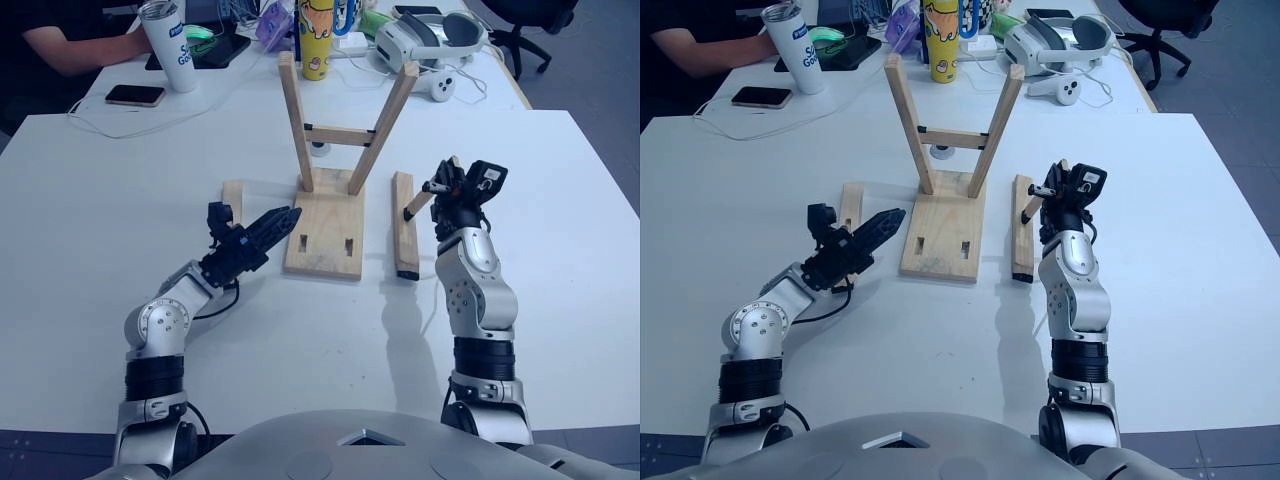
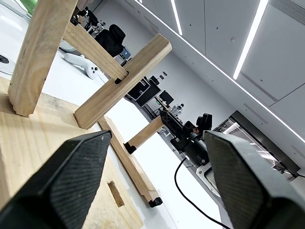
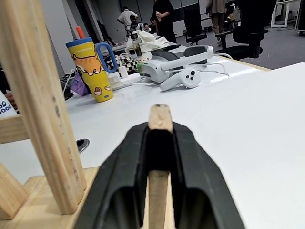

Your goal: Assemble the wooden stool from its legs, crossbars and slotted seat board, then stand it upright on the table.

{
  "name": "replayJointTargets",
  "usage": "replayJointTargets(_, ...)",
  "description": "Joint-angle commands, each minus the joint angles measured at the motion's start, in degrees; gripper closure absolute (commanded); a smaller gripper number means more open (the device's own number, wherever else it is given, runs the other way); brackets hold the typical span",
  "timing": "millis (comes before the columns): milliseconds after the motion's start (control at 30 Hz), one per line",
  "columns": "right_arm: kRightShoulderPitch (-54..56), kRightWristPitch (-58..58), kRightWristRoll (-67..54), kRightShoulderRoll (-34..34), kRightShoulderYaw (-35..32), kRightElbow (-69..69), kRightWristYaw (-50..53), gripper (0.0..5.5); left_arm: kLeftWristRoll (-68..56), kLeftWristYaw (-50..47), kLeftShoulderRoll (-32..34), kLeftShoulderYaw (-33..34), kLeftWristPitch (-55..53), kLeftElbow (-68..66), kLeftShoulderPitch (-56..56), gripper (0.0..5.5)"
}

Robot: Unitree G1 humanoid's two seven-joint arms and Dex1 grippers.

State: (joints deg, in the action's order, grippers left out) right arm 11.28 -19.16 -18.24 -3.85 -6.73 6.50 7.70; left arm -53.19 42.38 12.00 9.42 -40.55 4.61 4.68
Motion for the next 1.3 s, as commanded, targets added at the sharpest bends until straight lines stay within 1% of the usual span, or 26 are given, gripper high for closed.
replayJointTargets(33,-4.12,-2.13,2.10,0.19,0.18,-4.48,-0.54,5.06,1.64,-0.74,0.03,-0.39,1.29,0.59,-0.28,1.93)
replayJointTargets(133,-5.59,0.23,3.29,0.41,1.34,-5.45,-2.02,5.06,2.19,-0.69,0.09,-0.74,1.82,0.77,-0.31,1.93)
replayJointTargets(267,-8.41,4.13,7.66,-1.03,4.30,-6.93,-4.54,5.06,2.42,-0.67,0.12,-1.03,2.03,1.08,-0.31,1.93)
replayJointTargets(367,-9.32,5.39,9.48,-1.63,5.05,-7.59,-5.62,5.06,2.35,-0.71,0.21,-1.11,1.99,1.06,-0.15,1.93)
replayJointTargets(767,-6.88,5.65,9.93,-1.55,3.89,-10.85,-7.40,5.06,2.42,-1.03,0.06,-1.08,2.74,0.45,0.04,1.93)
replayJointTargets(967,-7.14,8.17,12.28,-2.04,5.59,-9.27,-8.39,5.06,2.56,-0.81,0.27,-1.01,2.88,-0.09,0.30,1.93)
replayJointTargets(1100,-6.75,8.90,12.58,-1.71,4.98,-7.21,-7.69,5.06,2.49,-0.85,0.20,-1.02,3.02,-0.18,0.31,1.93)
replayJointTargets(1133,-6.37,8.66,12.48,-1.58,4.66,-6.59,-7.32,4.69,2.43,-0.88,0.21,-1.00,3.01,-0.17,0.33,1.93)
replayJointTargets(1167,-5.99,8.37,12.66,-1.60,4.67,-5.86,-7.18,4.63,2.40,-0.88,0.22,-1.01,3.00,-0.15,0.32,1.93)
replayJointTargets(1300,-4.55,7.18,12.88,-1.57,4.78,-2.28,-7.62,4.07,2.01,-0.92,0.21,-0.59,2.94,-0.28,0.28,1.93)
